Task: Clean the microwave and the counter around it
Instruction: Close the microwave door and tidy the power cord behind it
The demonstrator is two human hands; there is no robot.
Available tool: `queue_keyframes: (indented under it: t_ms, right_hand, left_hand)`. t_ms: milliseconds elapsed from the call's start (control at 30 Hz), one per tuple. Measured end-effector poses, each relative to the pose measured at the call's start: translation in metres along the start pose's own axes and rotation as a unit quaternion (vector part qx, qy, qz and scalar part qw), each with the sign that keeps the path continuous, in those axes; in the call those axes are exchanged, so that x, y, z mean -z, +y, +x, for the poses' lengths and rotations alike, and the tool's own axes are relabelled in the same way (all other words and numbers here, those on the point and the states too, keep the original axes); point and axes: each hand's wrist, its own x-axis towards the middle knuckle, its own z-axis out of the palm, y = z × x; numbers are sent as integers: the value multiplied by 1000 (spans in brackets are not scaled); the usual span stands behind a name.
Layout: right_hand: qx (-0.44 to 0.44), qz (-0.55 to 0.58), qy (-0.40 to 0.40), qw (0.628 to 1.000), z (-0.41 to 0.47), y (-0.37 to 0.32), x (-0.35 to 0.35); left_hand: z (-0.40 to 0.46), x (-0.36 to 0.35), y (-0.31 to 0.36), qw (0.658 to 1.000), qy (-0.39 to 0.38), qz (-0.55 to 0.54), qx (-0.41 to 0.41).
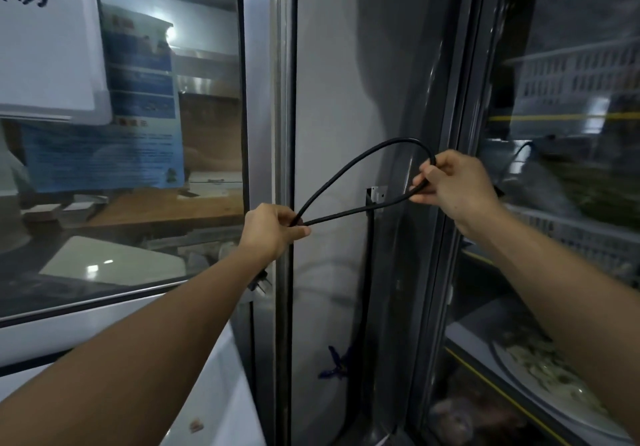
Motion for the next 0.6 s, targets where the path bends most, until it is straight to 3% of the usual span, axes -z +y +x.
queue_keyframes:
  t_ms: [200, 333, 400, 500, 600]
  right_hand:
    - [-30, -16, 1, 999, -19, 3, -4]
    - [30, -142, -16, 989, -31, -7, -7]
    - [93, -279, -39, 955, -39, -13, -15]
    - [150, -452, -94, 874, -48, -18, -35]
    - [131, -436, -152, 877, -51, -14, -57]
  left_hand:
    - [-3, 13, -6, 1000, -4, 1, -17]
    - [-8, 18, -8, 999, -32, 5, -22]
    - [-11, 18, -8, 999, -42, 13, -31]
    - [-13, 15, -9, 997, -56, 19, -47]
    - [-14, 9, -11, 995, -65, 25, -67]
